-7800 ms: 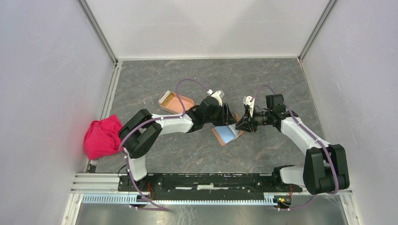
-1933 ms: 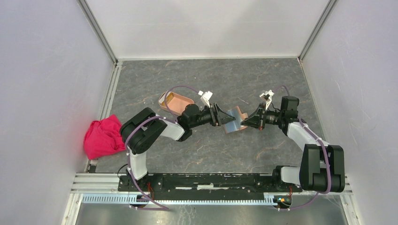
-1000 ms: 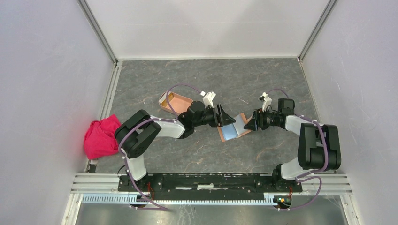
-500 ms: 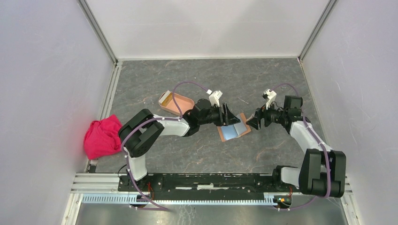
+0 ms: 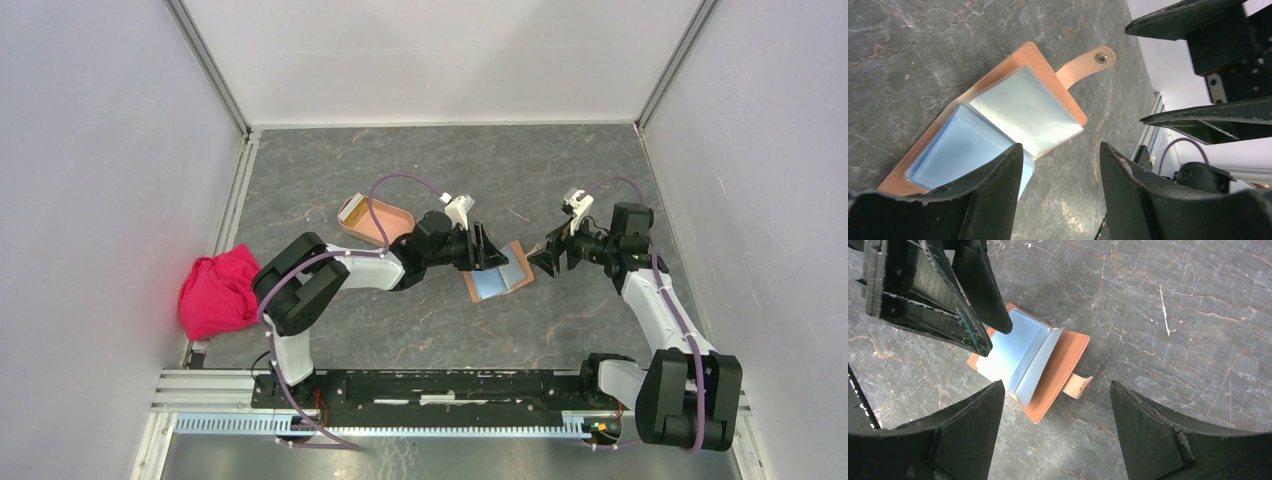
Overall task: Put the credit cards into the card holder
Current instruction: Turn over the card slot in the card holder.
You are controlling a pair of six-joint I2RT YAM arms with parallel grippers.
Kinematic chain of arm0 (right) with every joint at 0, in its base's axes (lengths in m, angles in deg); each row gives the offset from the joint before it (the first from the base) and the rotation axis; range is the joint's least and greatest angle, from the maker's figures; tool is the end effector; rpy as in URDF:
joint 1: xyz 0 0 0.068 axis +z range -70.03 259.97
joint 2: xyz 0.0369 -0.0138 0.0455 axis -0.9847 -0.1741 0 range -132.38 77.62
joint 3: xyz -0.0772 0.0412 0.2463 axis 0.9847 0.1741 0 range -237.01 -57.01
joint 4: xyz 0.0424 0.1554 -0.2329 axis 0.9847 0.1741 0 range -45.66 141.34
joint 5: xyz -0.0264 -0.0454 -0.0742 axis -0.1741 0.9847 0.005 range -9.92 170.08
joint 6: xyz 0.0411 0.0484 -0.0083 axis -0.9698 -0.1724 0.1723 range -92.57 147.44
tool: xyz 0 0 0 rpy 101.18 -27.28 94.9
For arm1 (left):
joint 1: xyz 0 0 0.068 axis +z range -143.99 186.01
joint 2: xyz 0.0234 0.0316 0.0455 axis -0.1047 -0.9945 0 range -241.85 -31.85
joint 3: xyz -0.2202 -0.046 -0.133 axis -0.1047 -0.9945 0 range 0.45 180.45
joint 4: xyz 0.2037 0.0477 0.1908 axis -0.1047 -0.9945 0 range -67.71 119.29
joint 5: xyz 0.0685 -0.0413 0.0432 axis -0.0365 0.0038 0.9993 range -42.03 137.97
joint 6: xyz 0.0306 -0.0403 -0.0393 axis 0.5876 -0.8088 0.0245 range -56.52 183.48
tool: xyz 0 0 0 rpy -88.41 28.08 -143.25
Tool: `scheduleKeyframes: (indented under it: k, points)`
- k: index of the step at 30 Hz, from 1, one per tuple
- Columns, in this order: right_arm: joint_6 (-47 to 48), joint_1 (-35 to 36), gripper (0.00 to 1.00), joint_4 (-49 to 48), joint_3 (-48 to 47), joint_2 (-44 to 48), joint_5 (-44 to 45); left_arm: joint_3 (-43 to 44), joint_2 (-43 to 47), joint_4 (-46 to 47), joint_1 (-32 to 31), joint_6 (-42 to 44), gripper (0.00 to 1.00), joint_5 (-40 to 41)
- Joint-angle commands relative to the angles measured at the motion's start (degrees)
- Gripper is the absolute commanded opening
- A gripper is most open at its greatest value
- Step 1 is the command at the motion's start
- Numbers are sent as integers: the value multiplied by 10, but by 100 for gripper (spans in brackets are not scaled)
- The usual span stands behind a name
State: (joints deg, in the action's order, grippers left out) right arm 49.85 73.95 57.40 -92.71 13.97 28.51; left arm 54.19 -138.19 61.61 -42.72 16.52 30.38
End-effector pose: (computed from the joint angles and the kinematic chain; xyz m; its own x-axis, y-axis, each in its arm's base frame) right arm 0.2548 0.0122 0.1981 -0.4040 -0.1957 -0.8936 -0.7320 0.6550 0.1875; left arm 0.2624 -0.3219 0.1368 -0.8163 -0.1259 -0.5637 0.4495 0.4743 -0.7570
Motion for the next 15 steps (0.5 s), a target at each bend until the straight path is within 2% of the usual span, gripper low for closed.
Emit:
scheduleKeyframes:
  k: [1,4,7,9,11,12,14,15]
  points:
    - [22,-1,84,-5,-10,26,-19,16,31,-17,0,56,64,27]
    - [42,-1,83,4,-13,42,-28,17,71,-74,5,111,65,64]
    - [75,-1,83,22,-28,65,-51,28,138,-165,15,203,68,137]
    - [103,0,84,47,-61,77,-66,46,189,-227,25,282,79,207]
    - [166,0,84,94,-97,78,-98,73,220,-287,43,320,98,285]
    - [192,0,85,108,-110,76,-112,90,227,-309,66,324,100,282]
    - [217,3,88,116,-122,72,-142,145,218,-381,135,346,100,224]
    - [213,5,88,105,-122,69,-147,181,206,-425,155,358,100,243]
